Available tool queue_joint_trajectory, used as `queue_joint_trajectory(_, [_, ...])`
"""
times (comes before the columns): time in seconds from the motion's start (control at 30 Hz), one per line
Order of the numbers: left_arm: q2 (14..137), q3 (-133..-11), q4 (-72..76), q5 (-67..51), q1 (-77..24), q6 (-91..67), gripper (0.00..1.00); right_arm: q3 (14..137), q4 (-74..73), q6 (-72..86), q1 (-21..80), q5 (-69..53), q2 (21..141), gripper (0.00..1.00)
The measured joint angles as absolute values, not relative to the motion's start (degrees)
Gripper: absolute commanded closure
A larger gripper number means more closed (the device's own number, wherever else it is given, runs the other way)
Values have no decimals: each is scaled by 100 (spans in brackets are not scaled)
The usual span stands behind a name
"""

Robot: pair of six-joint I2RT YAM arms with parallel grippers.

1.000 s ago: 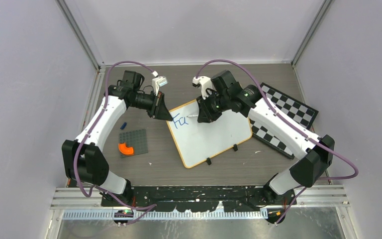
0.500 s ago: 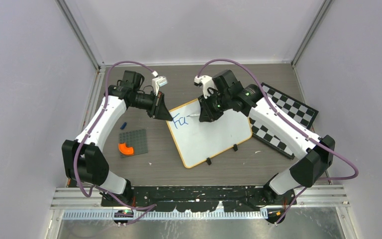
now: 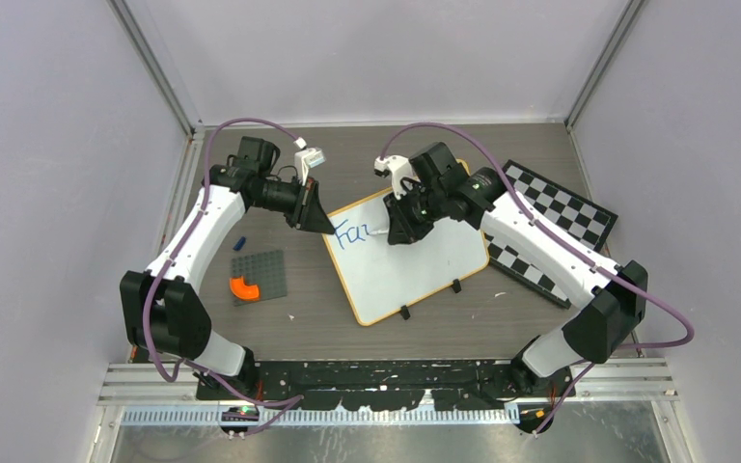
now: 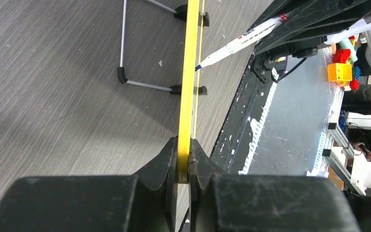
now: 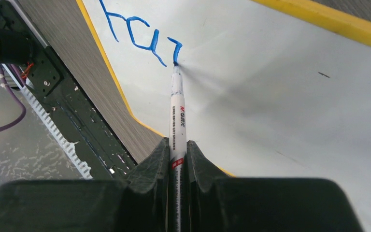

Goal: Write a sentence on the whiteboard

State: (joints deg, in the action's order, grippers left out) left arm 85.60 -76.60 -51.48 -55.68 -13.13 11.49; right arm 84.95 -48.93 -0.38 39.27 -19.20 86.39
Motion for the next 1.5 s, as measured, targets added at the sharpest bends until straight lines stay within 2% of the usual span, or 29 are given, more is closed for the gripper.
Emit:
queue_joint_trajectory(0.4, [8560, -7660, -5148, -5572, -1323, 1151, 100, 8449, -5092, -252, 3927, -1804, 8586, 100])
queue_joint_trajectory(1.03, [8536, -7671, -5162, -5572, -1365, 1205, 100, 9146, -5048, -158, 3924, -1772, 8729, 100])
queue_joint_trajectory(1.5, [8521, -7671, -5170, -5540, -1378, 1219, 100, 9072, -5024, -141, 3931, -1859, 8812, 100])
